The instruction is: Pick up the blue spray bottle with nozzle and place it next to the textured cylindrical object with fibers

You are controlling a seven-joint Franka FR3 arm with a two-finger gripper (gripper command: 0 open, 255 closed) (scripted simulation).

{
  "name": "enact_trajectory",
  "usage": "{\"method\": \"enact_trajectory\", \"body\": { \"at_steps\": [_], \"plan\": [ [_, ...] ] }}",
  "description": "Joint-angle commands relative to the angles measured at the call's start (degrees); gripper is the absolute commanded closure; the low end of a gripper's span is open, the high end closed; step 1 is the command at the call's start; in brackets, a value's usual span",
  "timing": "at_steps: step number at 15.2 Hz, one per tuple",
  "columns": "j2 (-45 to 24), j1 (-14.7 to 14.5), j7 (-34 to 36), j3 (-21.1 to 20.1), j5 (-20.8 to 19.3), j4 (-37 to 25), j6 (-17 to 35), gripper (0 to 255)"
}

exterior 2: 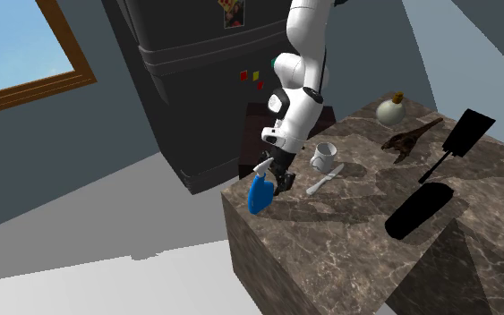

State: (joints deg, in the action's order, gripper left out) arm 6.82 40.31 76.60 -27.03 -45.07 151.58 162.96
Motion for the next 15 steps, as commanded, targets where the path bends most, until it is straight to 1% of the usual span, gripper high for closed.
{"method": "enact_trajectory", "body": {
  "at_steps": [1,3,4,13,15],
  "plan": [
    [-0.07,0.05,0.11,-0.02,-0.16,-0.03,0.03,0],
    [-0.07,0.05,0.11,-0.02,-0.16,-0.03,0.03,0],
    [-0.07,0.05,0.11,-0.02,-0.15,-0.03,0.03,255],
    [-0.07,0.05,0.11,-0.02,-0.16,-0.03,0.03,255],
    [1.75,-1.35,-3.73,0.78,4.34,0.31,-0.78,255]
  ]
}}
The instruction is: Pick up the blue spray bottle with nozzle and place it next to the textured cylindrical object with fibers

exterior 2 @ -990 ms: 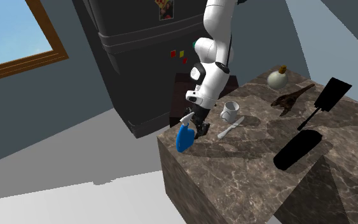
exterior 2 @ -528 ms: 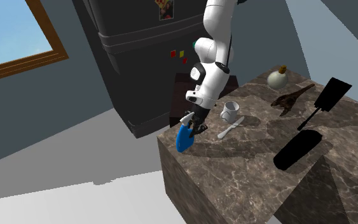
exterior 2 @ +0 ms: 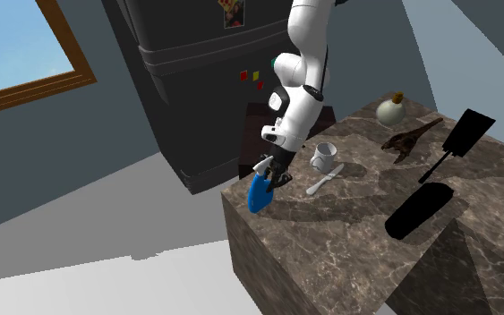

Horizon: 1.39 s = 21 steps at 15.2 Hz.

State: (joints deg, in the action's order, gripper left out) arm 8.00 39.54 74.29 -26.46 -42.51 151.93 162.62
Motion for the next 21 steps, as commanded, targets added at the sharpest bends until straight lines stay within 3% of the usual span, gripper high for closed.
{"method": "enact_trajectory", "body": {
  "at_steps": [1,10,21],
  "plan": [
    [1.44,-1.34,-3.18,0.69,3.83,0.07,-0.93,255],
    [8.09,-7.72,-14.7,5.14,16.8,-0.57,-6.94,255],
    [14.08,-12.32,-22.33,8.77,24.43,-3.93,-15.72,255]
  ]
}}
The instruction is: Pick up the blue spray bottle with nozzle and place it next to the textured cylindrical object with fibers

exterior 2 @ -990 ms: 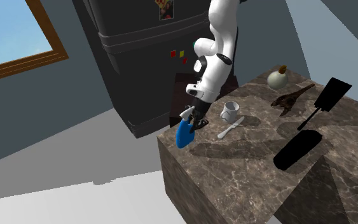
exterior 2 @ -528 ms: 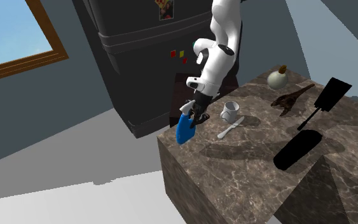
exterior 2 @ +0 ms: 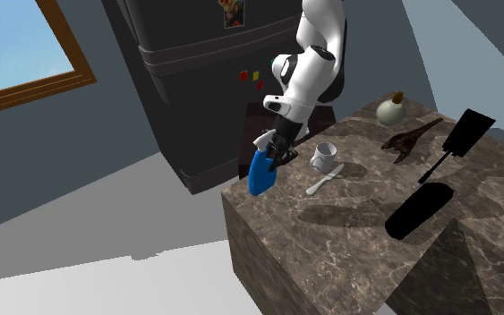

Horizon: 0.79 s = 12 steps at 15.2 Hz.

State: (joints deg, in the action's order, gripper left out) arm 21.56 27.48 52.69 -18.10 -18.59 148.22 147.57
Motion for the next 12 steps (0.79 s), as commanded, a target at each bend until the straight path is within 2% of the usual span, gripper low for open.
{"method": "enact_trajectory", "body": {
  "at_steps": [1,12],
  "plan": [
    [0.95,-0.54,-1.23,0.65,0.97,-0.63,-1.49,255],
    [4.74,-2.61,-5.66,2.6,4.54,-5.97,-10.29,255]
  ]
}}
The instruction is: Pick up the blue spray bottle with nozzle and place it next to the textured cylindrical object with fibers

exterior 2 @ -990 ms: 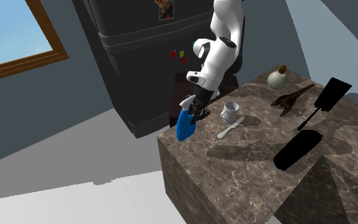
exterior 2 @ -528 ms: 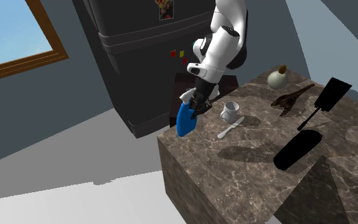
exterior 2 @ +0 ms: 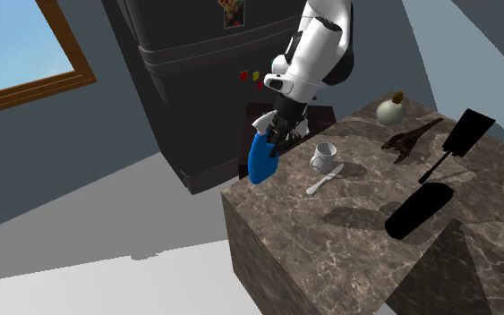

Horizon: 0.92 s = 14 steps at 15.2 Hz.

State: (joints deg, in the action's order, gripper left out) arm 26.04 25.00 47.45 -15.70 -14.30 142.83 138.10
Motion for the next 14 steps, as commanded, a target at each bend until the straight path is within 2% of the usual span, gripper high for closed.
{"method": "enact_trajectory", "body": {
  "at_steps": [1,14],
  "plan": [
    [0.51,-0.25,-0.75,0.33,0.49,-1.14,-1.6,255],
    [2.45,-1.15,-4.24,1.56,2.56,-9.42,-11.53,255]
  ]
}}
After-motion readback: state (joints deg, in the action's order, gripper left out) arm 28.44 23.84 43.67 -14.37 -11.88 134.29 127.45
